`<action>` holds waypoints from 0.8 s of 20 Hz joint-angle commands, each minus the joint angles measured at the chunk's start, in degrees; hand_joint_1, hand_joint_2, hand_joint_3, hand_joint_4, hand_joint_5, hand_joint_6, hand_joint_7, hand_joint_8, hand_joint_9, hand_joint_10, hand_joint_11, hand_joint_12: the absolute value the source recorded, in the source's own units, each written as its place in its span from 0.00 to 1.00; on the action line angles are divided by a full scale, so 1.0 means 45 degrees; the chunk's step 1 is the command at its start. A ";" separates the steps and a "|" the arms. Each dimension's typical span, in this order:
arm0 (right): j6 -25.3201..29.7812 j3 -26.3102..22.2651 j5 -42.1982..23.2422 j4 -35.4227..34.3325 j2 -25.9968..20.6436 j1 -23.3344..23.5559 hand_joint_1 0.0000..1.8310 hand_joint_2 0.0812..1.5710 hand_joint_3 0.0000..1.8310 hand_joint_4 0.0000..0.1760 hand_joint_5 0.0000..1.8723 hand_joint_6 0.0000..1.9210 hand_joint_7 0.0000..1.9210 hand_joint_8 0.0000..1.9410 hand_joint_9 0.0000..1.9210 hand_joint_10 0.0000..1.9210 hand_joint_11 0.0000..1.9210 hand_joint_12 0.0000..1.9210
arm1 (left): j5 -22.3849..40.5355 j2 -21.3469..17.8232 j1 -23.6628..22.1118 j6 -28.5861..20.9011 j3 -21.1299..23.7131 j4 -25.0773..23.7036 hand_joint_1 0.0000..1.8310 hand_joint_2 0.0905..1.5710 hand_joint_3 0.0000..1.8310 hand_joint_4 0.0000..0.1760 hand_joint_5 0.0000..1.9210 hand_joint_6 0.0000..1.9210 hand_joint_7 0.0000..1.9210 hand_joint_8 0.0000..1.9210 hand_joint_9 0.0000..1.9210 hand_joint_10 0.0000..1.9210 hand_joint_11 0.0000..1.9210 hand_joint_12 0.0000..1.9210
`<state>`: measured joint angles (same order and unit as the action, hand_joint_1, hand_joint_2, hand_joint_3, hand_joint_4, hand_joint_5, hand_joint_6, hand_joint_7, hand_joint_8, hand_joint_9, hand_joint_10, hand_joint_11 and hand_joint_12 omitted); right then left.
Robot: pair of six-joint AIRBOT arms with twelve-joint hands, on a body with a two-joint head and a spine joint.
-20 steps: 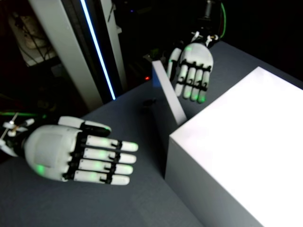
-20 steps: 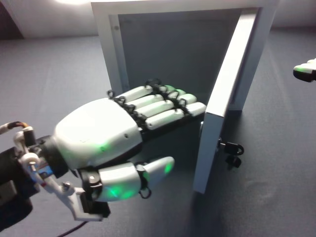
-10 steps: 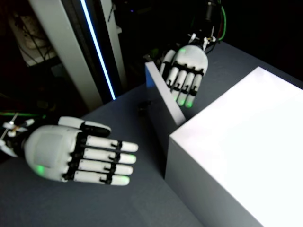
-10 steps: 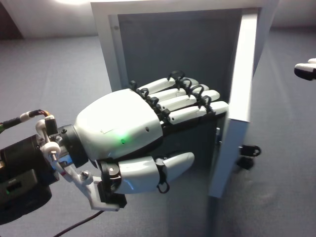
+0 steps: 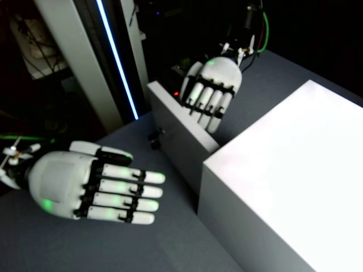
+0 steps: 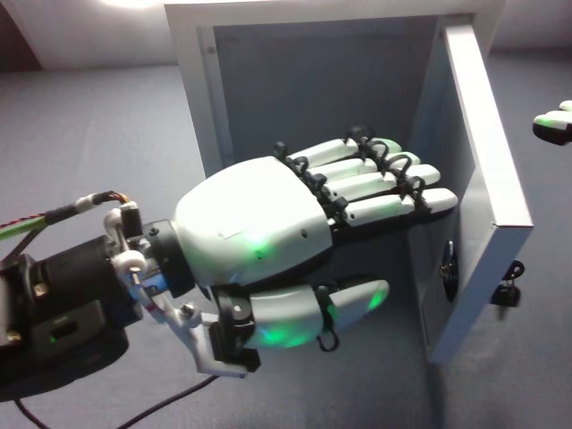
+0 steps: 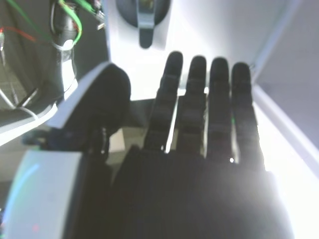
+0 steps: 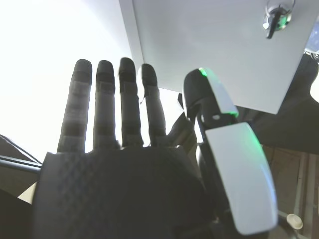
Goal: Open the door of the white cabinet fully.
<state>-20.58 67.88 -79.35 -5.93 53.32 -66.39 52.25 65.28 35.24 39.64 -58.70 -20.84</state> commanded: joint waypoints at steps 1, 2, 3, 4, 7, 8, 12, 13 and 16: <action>0.0124 0.0096 -0.1544 -0.0370 -0.0023 0.0053 0.28 0.90 0.00 0.00 0.17 0.00 0.16 0.00 0.13 0.00 0.10 0.00 | 0.1493 0.0079 -0.0195 -0.0089 -0.0021 0.0045 0.10 1.00 0.12 0.00 0.06 0.00 0.08 0.00 0.07 0.00 0.04 0.11; 0.0124 0.0109 -0.1544 -0.0370 -0.0008 0.0053 0.28 0.90 0.00 0.00 0.17 0.00 0.16 0.00 0.12 0.00 0.10 0.00 | 0.1470 0.0177 -0.0279 -0.0090 -0.0072 -0.0006 0.12 1.00 0.12 0.00 0.05 0.00 0.07 0.00 0.07 0.00 0.05 0.11; 0.0124 0.0120 -0.1544 -0.0370 0.0010 0.0053 0.28 0.90 0.00 0.00 0.17 0.00 0.16 0.00 0.13 0.00 0.10 0.00 | 0.1447 0.0257 -0.0348 -0.0092 -0.0116 -0.0045 0.16 1.00 0.11 0.00 0.05 0.00 0.06 0.00 0.06 0.00 0.04 0.11; 0.0124 0.0135 -0.1544 -0.0370 0.0025 0.0053 0.28 0.89 0.00 0.00 0.17 0.00 0.16 0.00 0.12 0.00 0.09 0.00 | 0.1405 0.0330 -0.0426 -0.0099 -0.0158 -0.0106 0.19 1.00 0.09 0.00 0.05 0.00 0.07 0.00 0.06 0.00 0.05 0.11; 0.0137 0.0175 -0.1544 -0.0370 0.0061 0.0053 0.28 0.89 0.00 0.00 0.18 0.00 0.16 0.00 0.12 0.00 0.10 0.00 | 0.1338 0.0526 -0.0544 -0.0101 -0.0243 -0.0191 0.18 1.00 0.06 0.00 0.03 0.00 0.05 0.00 0.05 0.00 0.03 0.10; 0.0140 0.0182 -0.1543 -0.0370 0.0065 0.0053 0.27 0.89 0.00 0.00 0.17 0.00 0.16 0.00 0.12 0.00 0.10 0.00 | 0.1342 0.0571 -0.0562 -0.0101 -0.0258 -0.0191 0.24 1.00 0.03 0.00 0.04 0.00 0.05 0.00 0.06 0.00 0.03 0.10; 0.0146 0.0252 -0.1527 -0.0365 0.0090 0.0053 0.28 0.89 0.00 0.00 0.18 0.00 0.18 0.00 0.14 0.01 0.12 0.01 | 0.1335 0.0949 -0.0754 -0.0098 -0.0445 -0.0196 0.28 1.00 0.01 0.00 0.04 0.00 0.04 0.00 0.03 0.00 0.02 0.07; 0.0146 0.0266 -0.1525 -0.0363 0.0102 0.0053 0.29 0.90 0.00 0.00 0.18 0.00 0.17 0.00 0.14 0.00 0.12 0.01 | 0.1333 0.1089 -0.0818 -0.0098 -0.0530 -0.0196 0.26 1.00 0.01 0.00 0.03 0.00 0.02 0.00 0.03 0.00 0.03 0.07; 0.0152 0.0305 -0.1525 -0.0362 0.0131 0.0053 0.29 0.89 0.00 0.00 0.17 0.00 0.16 0.00 0.13 0.00 0.11 0.01 | 0.1267 0.1451 -0.0990 -0.0098 -0.0745 -0.0194 0.29 0.97 0.00 0.00 0.03 0.00 0.02 0.00 0.03 0.00 0.04 0.08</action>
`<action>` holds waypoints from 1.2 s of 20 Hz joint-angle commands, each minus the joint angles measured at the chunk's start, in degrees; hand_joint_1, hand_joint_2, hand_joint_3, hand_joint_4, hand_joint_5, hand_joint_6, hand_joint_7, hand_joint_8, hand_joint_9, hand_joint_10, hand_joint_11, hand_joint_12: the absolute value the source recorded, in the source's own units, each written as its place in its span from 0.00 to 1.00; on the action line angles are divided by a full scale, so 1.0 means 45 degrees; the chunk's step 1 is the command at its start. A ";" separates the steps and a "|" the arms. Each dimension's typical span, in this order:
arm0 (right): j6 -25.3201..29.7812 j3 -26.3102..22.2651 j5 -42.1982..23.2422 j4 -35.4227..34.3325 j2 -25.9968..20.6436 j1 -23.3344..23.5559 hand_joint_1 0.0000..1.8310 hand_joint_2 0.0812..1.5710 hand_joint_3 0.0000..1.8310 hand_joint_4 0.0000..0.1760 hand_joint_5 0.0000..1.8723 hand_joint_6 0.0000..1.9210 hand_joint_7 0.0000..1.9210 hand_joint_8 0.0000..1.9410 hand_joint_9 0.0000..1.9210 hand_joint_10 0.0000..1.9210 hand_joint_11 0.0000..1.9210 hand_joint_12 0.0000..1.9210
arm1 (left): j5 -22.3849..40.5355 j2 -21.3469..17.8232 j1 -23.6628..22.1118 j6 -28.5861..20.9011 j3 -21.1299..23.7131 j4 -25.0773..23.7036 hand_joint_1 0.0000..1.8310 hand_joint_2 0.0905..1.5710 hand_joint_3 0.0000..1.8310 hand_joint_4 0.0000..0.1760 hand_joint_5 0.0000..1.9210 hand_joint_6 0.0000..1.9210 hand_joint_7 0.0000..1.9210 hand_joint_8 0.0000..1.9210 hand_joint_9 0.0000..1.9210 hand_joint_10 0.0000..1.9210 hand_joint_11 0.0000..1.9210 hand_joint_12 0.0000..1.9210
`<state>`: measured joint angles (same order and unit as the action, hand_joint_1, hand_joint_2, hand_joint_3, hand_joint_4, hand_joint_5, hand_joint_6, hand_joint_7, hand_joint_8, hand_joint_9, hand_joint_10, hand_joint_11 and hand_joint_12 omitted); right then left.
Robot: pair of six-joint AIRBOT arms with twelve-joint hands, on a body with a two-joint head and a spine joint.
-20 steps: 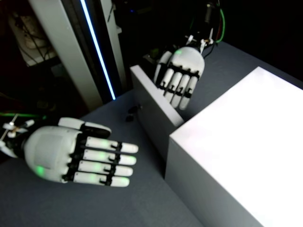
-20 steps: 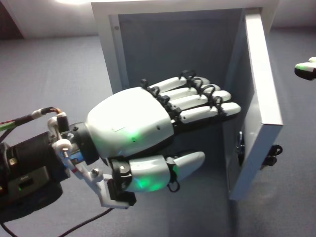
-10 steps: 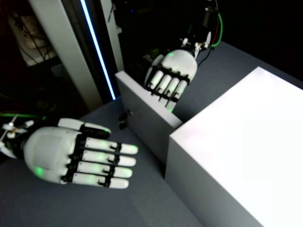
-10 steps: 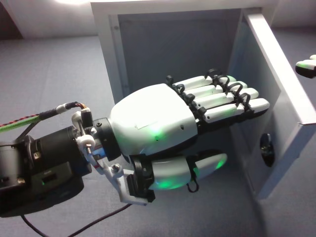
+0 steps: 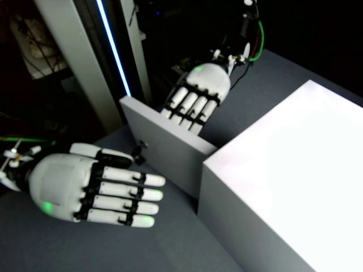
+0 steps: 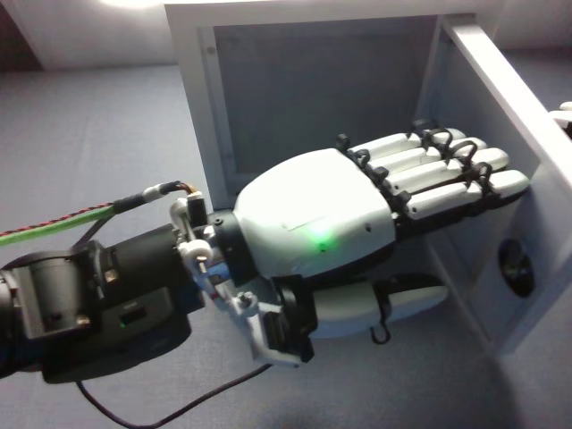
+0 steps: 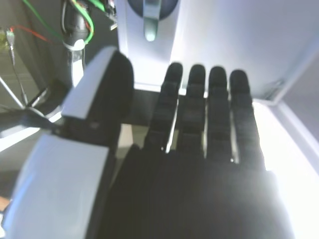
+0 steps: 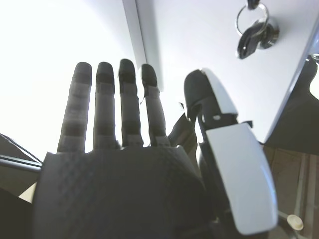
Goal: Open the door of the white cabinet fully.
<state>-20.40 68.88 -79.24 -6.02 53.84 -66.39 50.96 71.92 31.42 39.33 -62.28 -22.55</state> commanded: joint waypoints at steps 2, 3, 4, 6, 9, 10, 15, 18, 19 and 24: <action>0.0119 0.0090 -0.1549 -0.0340 0.0021 0.0053 0.28 0.89 0.00 0.00 0.17 0.00 0.17 0.00 0.13 0.00 0.10 0.00 | 0.1516 0.0067 -0.0173 -0.0031 -0.0007 0.0195 0.31 0.97 0.00 0.00 0.03 0.00 0.02 0.00 0.04 0.00 0.05 0.08; 0.0119 0.0091 -0.1549 -0.0339 0.0025 0.0053 0.28 0.89 0.00 0.00 0.17 0.00 0.17 0.00 0.13 0.00 0.10 0.00 | 0.1514 0.0069 -0.0170 -0.0030 -0.0005 0.0201 0.34 0.95 0.00 0.00 0.02 0.00 0.01 0.00 0.03 0.00 0.04 0.07; 0.0138 0.0089 -0.1549 -0.0339 0.0027 0.0053 0.28 0.89 0.00 0.00 0.17 0.00 0.17 0.00 0.13 0.00 0.10 0.00 | 0.1519 0.0047 -0.0159 -0.0030 0.0010 0.0219 0.35 0.95 0.00 0.00 0.03 0.00 0.02 0.00 0.03 0.00 0.04 0.07; 0.0211 0.0086 -0.1550 -0.0340 0.0027 0.0053 0.28 0.89 0.00 0.00 0.17 0.00 0.17 0.00 0.13 0.00 0.10 0.00 | 0.1599 -0.0179 -0.0010 -0.0031 0.0129 0.0327 0.34 0.97 0.00 0.00 0.02 0.00 0.00 0.00 0.01 0.00 0.02 0.06; 0.0218 0.0062 -0.1572 -0.0444 0.0002 0.0054 0.29 0.89 0.00 0.03 0.17 0.00 0.17 0.00 0.12 0.00 0.10 0.00 | 0.1837 -0.1020 0.0456 -0.0040 0.0613 0.0531 0.19 1.00 0.07 0.00 0.05 0.00 0.05 0.00 0.05 0.01 0.05 0.07; 0.0218 0.0040 -0.1587 -0.0502 -0.0025 0.0054 0.29 0.89 0.00 0.08 0.17 0.00 0.16 0.00 0.12 0.00 0.09 0.00 | 0.2000 -0.1297 0.0647 -0.0077 0.0751 0.0648 0.12 1.00 0.11 0.00 0.05 0.00 0.05 0.00 0.06 0.00 0.07 0.07; 0.0217 -0.0087 -0.1838 -0.0863 -0.0151 0.0053 0.31 0.91 0.00 0.00 0.16 0.00 0.15 0.00 0.10 0.00 0.07 0.01 | 0.3406 -0.2775 0.2048 -0.0272 0.1258 0.2189 0.00 1.00 0.10 0.00 0.11 0.00 0.08 0.00 0.08 0.00 0.06 0.07; 0.0195 -0.0125 -0.2048 -0.1143 -0.0227 0.0051 0.34 0.90 0.00 0.00 0.17 0.00 0.15 0.00 0.12 0.00 0.10 0.02 | 0.4731 -0.3722 0.3164 0.0039 0.1662 0.3604 0.00 1.00 0.11 0.00 0.11 0.01 0.07 0.00 0.08 0.00 0.06 0.07; 0.0155 -0.0179 -0.2219 -0.1328 -0.0243 0.0028 0.35 0.90 0.00 0.00 0.18 0.00 0.15 0.00 0.13 0.01 0.13 0.04 | 0.5244 -0.4075 0.3579 0.0302 0.1830 0.4146 0.00 1.00 0.09 0.00 0.11 0.00 0.08 0.00 0.08 0.00 0.02 0.16; 0.0143 -0.0322 -0.3143 -0.1937 -0.0383 -0.0397 0.33 0.92 0.01 0.00 0.16 0.00 0.13 0.00 0.09 0.00 0.07 0.02 | 0.7560 -0.5185 0.5196 0.1320 0.2386 0.6535 0.00 1.00 0.08 0.00 0.09 0.00 0.08 0.00 0.06 0.00 0.00 0.25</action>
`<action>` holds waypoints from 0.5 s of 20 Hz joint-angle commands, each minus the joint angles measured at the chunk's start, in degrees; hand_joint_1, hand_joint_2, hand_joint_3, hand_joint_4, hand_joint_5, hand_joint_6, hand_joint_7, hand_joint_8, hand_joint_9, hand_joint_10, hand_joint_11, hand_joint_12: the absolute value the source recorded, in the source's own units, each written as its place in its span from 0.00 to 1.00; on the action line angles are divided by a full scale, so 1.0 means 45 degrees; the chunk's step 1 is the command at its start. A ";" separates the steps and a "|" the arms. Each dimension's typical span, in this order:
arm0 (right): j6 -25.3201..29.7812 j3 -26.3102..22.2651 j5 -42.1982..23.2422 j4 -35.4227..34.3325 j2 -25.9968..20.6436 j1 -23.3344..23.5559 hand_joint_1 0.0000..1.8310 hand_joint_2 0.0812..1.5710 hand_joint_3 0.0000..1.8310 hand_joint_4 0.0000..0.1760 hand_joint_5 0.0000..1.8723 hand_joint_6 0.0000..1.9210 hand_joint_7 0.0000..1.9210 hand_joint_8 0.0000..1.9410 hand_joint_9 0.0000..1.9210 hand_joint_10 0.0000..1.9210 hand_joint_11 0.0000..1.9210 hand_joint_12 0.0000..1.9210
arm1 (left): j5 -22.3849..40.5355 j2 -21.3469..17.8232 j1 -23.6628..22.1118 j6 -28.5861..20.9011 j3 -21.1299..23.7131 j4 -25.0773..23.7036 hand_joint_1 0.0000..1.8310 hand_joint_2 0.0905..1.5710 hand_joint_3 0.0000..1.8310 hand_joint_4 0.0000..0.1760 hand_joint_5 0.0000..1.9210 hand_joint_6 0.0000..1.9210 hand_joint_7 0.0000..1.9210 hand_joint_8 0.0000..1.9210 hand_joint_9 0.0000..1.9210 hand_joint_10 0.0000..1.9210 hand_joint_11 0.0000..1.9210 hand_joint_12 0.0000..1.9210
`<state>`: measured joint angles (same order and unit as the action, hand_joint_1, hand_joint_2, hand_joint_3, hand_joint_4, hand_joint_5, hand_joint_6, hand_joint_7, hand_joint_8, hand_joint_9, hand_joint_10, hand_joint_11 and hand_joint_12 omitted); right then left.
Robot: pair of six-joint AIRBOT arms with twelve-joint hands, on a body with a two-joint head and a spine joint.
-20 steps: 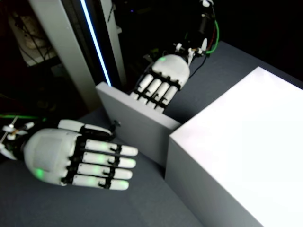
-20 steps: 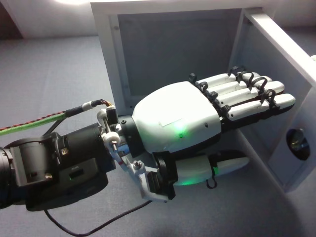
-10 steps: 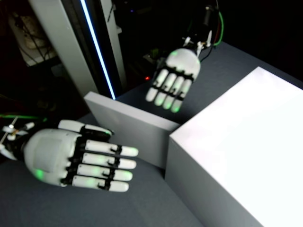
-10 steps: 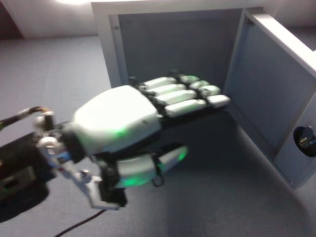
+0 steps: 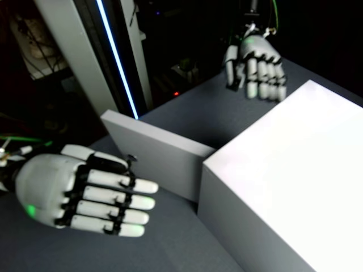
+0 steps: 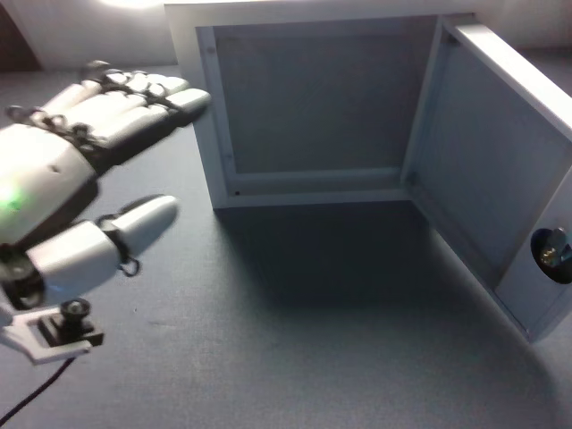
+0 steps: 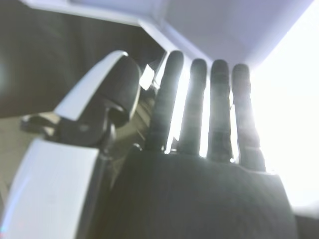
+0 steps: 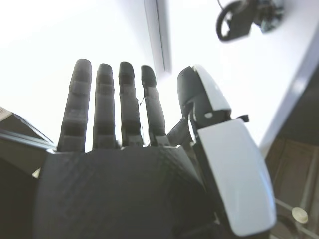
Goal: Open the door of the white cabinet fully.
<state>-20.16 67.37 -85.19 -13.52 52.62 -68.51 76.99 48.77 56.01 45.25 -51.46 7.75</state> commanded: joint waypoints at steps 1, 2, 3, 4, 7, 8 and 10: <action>0.0088 0.0011 -0.1963 -0.0282 -0.0112 0.0074 0.33 0.93 0.00 0.00 0.16 0.00 0.14 0.00 0.09 0.00 0.08 0.02 | 0.2262 -0.0106 0.0080 0.0029 -0.0007 0.0315 0.00 1.00 0.07 0.00 0.07 0.00 0.06 0.00 0.05 0.00 0.00 0.21; 0.0078 0.0013 -0.2101 -0.0305 -0.0126 0.0076 0.34 0.93 0.00 0.00 0.16 0.00 0.14 0.00 0.10 0.00 0.08 0.03 | 0.2691 -0.0146 0.0337 0.0027 -0.0007 0.0679 0.00 1.00 0.06 0.00 0.05 0.00 0.02 0.00 0.01 0.00 0.00 0.04; 0.0069 0.0013 -0.2283 -0.0338 -0.0138 0.0076 0.35 0.94 0.00 0.00 0.17 0.00 0.16 0.00 0.11 0.00 0.08 0.03 | 0.3101 -0.0178 0.0579 0.0027 -0.0005 0.1023 0.00 0.99 0.02 0.00 0.04 0.00 0.00 0.00 0.00 0.00 0.00 0.01; 0.0069 0.0004 -0.2525 -0.0367 -0.0148 0.0077 0.37 0.94 0.00 0.00 0.18 0.00 0.17 0.00 0.12 0.00 0.09 0.04 | 0.3470 -0.0212 0.0793 0.0025 0.0001 0.1320 0.00 0.97 0.01 0.00 0.04 0.00 0.00 0.00 0.00 0.00 0.00 0.00; 0.0068 -0.0085 -0.3089 -0.0402 -0.0182 0.0078 0.40 0.94 0.00 0.00 0.18 0.00 0.17 0.00 0.13 0.00 0.03 0.23 | 0.3878 -0.0267 0.0990 -0.0022 0.0007 0.1582 0.00 0.99 0.01 0.00 0.07 0.00 0.05 0.00 0.00 0.00 0.00 0.00; 0.0068 -0.0104 -0.3149 -0.0404 -0.0186 0.0078 0.40 0.94 0.00 0.00 0.18 0.00 0.17 0.00 0.13 0.00 0.01 0.29 | 0.3912 -0.0276 0.1000 -0.0022 0.0007 0.1622 0.00 0.99 0.00 0.00 0.07 0.00 0.04 0.00 0.00 0.00 0.00 0.00; 0.0065 -0.0130 -0.3159 -0.0404 -0.0183 0.0077 0.40 0.94 0.00 0.00 0.19 0.00 0.18 0.00 0.13 0.00 0.00 0.30 | 0.3940 -0.0287 0.1012 -0.0021 -0.0054 0.1813 0.00 0.98 0.00 0.00 0.06 0.00 0.03 0.00 0.00 0.00 0.00 0.00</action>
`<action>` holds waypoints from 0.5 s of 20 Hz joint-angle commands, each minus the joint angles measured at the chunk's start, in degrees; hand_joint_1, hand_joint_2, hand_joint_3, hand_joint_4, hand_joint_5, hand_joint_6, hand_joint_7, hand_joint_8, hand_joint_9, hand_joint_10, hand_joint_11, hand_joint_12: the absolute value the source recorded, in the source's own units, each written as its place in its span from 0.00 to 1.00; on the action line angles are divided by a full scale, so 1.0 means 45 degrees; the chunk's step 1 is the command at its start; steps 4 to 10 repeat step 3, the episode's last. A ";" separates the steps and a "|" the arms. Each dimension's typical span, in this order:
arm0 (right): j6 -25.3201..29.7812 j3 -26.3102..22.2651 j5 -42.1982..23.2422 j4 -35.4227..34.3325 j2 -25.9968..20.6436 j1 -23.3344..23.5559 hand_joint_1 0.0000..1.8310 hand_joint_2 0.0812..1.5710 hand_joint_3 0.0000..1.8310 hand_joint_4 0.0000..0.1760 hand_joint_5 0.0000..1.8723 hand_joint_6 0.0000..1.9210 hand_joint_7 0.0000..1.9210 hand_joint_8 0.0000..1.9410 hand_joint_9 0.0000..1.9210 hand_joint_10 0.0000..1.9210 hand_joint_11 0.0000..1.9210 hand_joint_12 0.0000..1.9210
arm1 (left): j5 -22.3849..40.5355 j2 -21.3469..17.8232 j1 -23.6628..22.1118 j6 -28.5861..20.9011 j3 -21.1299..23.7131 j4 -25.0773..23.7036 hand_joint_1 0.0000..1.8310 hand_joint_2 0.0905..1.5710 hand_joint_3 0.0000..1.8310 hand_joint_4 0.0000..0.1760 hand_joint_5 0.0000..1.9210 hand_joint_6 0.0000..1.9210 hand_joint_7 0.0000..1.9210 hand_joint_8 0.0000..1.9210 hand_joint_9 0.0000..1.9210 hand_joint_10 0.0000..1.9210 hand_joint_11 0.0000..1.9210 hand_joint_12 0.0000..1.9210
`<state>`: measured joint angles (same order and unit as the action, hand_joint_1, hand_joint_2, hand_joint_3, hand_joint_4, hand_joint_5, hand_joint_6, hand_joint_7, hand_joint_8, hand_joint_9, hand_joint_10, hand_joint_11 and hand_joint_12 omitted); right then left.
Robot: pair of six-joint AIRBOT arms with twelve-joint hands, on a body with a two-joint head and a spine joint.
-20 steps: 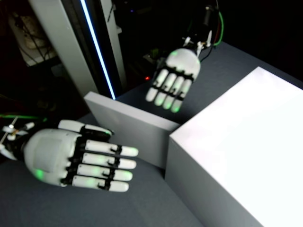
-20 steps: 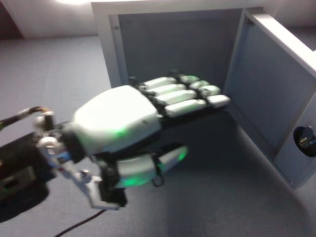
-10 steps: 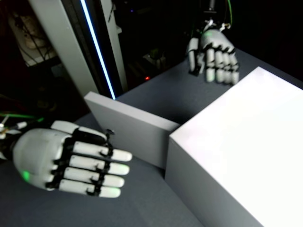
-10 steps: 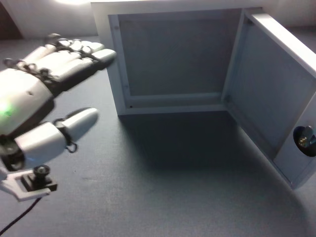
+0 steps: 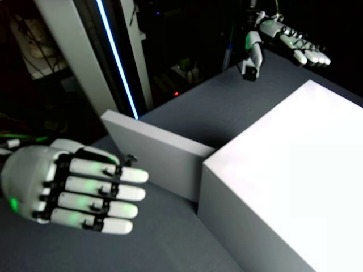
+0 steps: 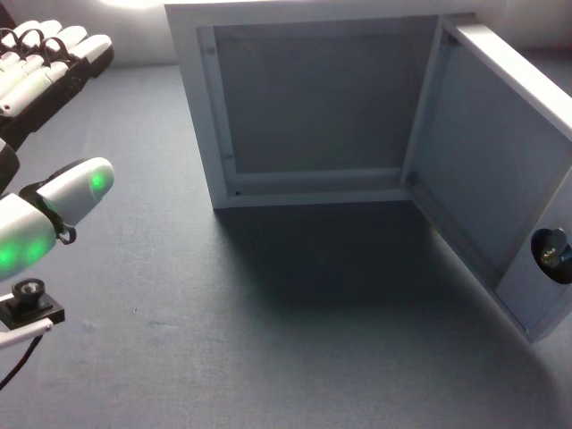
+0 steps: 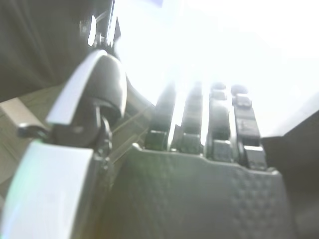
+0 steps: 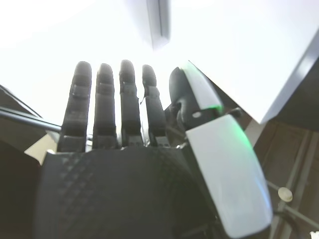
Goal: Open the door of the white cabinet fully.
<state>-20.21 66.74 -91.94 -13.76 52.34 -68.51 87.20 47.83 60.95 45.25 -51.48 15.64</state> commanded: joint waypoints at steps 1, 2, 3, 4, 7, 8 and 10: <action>0.0071 -0.0016 -0.1656 -0.0352 -0.0119 0.0068 0.40 0.93 0.00 0.00 0.19 0.00 0.18 0.00 0.13 0.00 0.00 0.30 | 0.1668 -0.0112 -0.0077 -0.0021 -0.0069 0.0128 0.00 0.98 0.00 0.00 0.06 0.00 0.03 0.00 0.00 0.00 0.00 0.00; 0.0070 -0.0030 -0.1657 -0.0351 -0.0119 0.0062 0.39 0.93 0.00 0.00 0.18 0.00 0.17 0.00 0.13 0.00 0.00 0.28 | 0.1653 -0.0159 -0.0048 -0.0021 -0.0069 0.0175 0.00 0.97 0.00 0.00 0.06 0.00 0.03 0.00 0.00 0.00 0.00 0.00; 0.0066 -0.0030 -0.1657 -0.0348 -0.0119 0.0062 0.39 0.93 0.00 0.00 0.19 0.00 0.17 0.00 0.13 0.00 0.00 0.28 | 0.1653 -0.0182 -0.0023 -0.0022 -0.0064 0.0188 0.00 0.97 0.00 0.00 0.07 0.00 0.03 0.00 0.00 0.00 0.00 0.00; 0.0066 -0.0030 -0.1657 -0.0348 -0.0119 0.0062 0.39 0.93 0.00 0.00 0.19 0.00 0.17 0.00 0.13 0.00 0.00 0.28 | 0.1653 -0.0182 -0.0023 -0.0022 -0.0064 0.0188 0.00 0.97 0.00 0.00 0.07 0.00 0.03 0.00 0.00 0.00 0.00 0.00; 0.0066 -0.0030 -0.1657 -0.0348 -0.0119 0.0062 0.39 0.93 0.00 0.00 0.19 0.00 0.17 0.00 0.13 0.00 0.00 0.28 | 0.1653 -0.0182 -0.0023 -0.0022 -0.0064 0.0188 0.00 0.97 0.00 0.00 0.07 0.00 0.03 0.00 0.00 0.00 0.00 0.00; 0.0066 -0.0030 -0.1657 -0.0348 -0.0119 0.0062 0.39 0.93 0.00 0.00 0.19 0.00 0.17 0.00 0.13 0.00 0.00 0.28 | 0.1653 -0.0182 -0.0023 -0.0022 -0.0064 0.0188 0.00 0.97 0.00 0.00 0.07 0.00 0.03 0.00 0.00 0.00 0.00 0.00; 0.0066 -0.0030 -0.1657 -0.0348 -0.0119 0.0062 0.39 0.93 0.00 0.00 0.19 0.00 0.17 0.00 0.13 0.00 0.00 0.28 | 0.1653 -0.0182 -0.0023 -0.0022 -0.0064 0.0188 0.00 0.97 0.00 0.00 0.07 0.00 0.03 0.00 0.00 0.00 0.00 0.00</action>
